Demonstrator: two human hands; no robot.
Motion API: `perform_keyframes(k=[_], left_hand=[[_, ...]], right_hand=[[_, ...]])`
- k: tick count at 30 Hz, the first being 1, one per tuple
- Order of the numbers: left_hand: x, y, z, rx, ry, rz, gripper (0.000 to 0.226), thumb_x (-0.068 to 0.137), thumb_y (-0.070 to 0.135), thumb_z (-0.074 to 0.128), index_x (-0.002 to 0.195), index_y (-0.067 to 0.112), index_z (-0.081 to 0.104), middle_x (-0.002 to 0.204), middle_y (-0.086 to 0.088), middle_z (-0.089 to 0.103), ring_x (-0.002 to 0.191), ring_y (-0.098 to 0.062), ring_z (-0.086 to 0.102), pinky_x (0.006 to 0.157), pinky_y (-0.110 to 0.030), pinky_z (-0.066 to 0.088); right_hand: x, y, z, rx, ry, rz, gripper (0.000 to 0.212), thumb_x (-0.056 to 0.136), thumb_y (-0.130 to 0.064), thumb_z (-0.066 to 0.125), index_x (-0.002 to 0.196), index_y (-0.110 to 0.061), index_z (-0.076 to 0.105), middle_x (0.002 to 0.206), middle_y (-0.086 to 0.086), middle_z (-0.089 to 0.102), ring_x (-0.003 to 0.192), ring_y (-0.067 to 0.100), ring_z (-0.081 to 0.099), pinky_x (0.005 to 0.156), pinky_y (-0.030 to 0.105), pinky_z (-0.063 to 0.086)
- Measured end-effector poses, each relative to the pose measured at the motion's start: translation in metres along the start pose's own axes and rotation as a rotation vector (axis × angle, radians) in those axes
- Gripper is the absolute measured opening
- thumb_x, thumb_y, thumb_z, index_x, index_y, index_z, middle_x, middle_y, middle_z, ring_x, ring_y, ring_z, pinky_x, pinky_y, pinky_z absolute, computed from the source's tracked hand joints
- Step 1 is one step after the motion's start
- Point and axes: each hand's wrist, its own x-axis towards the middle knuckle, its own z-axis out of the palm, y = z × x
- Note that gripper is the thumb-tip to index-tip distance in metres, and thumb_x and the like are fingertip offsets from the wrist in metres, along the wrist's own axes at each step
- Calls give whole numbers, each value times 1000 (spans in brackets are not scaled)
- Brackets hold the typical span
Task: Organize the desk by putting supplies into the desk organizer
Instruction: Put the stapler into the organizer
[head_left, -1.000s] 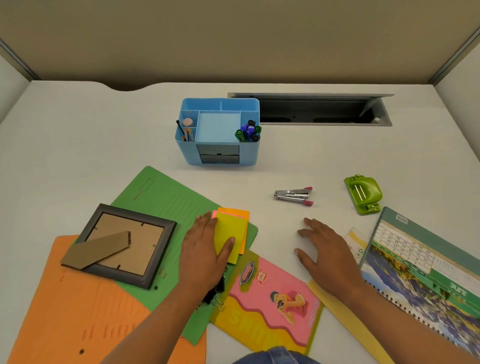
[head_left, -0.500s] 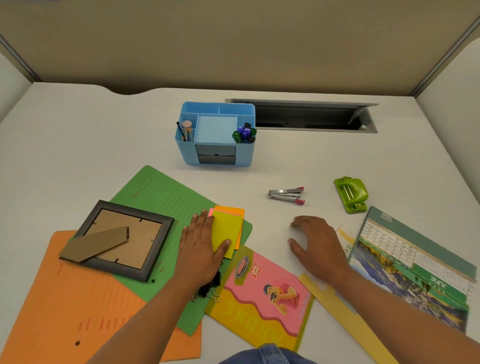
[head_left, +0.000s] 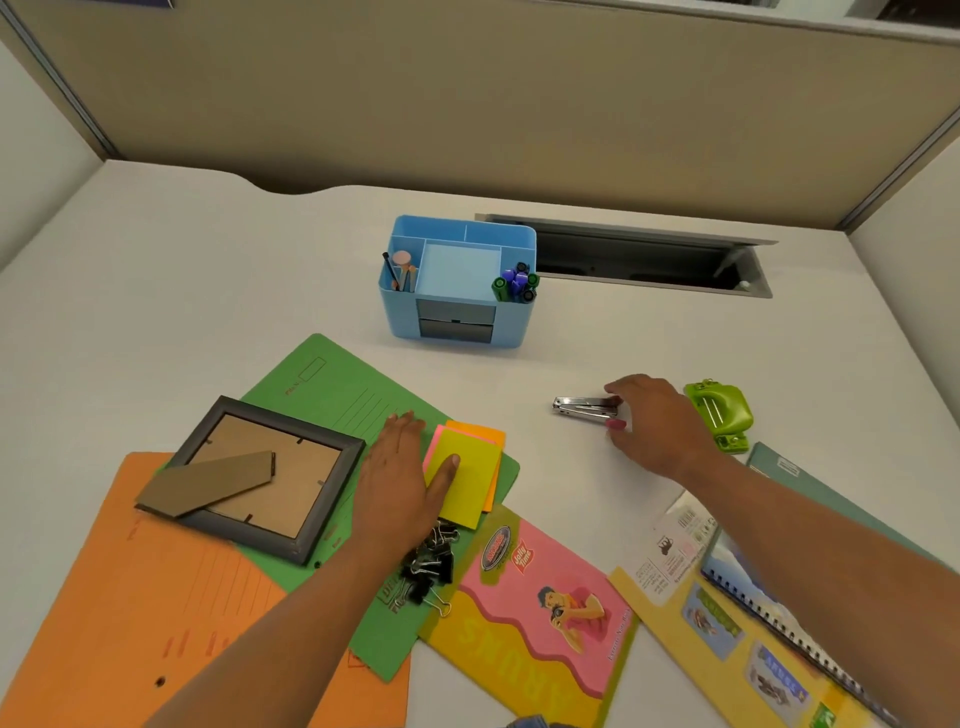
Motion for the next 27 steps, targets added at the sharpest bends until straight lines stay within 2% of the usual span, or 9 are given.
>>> perform_keyframes(k=[3, 7, 12, 15, 20, 23, 27], left_hand=[[7, -7, 0, 25, -64, 59, 72, 92, 61, 32, 146, 13, 33, 158, -6, 26, 147, -21, 16, 118, -36, 14], [10, -14, 6, 101, -116, 117, 84, 89, 72, 10, 148, 17, 30, 162, -2, 14, 149, -19, 4, 120, -37, 6], [13, -16, 6, 119, -187, 104, 99, 79, 80, -4, 153, 18, 19, 163, 1, 1, 149, -15, -7, 118, -34, -5], [15, -16, 6, 166, -233, 91, 103, 75, 82, -8, 154, 20, 10, 163, 1, -8, 147, -15, -15, 118, -35, -9], [17, -14, 3, 168, -275, 75, 110, 69, 86, -15, 155, 20, 5, 162, 0, -13, 146, -16, -20, 119, -38, -10], [17, -14, 3, 189, -292, 79, 108, 69, 84, -15, 155, 20, 0, 161, -1, -17, 145, -17, -23, 118, -38, -11], [17, -13, 1, 194, -309, 83, 102, 73, 81, -11, 154, 20, -5, 159, 0, -22, 143, -16, -27, 117, -36, -14]], right_hand=[[5, -2, -2, -31, -27, 3, 41, 82, -26, 66, 122, -21, 61, 120, 2, 61, 109, 26, 55, 87, 40, 49], [5, -6, -8, -16, -63, 19, 26, 76, -30, 69, 101, -25, 64, 99, -3, 62, 93, 21, 57, 78, 36, 49], [-2, -14, -24, 170, -59, -9, 22, 69, -31, 75, 87, -27, 63, 86, -6, 60, 79, 14, 57, 72, 36, 53], [-5, -25, -44, 275, 18, -5, 24, 67, -24, 80, 86, -25, 66, 85, -6, 63, 77, 13, 62, 73, 32, 55], [-1, -62, -102, 261, 92, -76, 26, 70, -26, 80, 93, -24, 69, 88, -7, 64, 77, 9, 62, 68, 21, 52], [15, -87, -135, 351, 168, -114, 28, 72, -18, 79, 98, -22, 71, 86, -8, 68, 73, 5, 66, 69, 21, 55], [50, -118, -167, 423, 190, -196, 34, 72, -8, 77, 103, -21, 70, 81, -10, 67, 64, 4, 63, 70, 19, 56]])
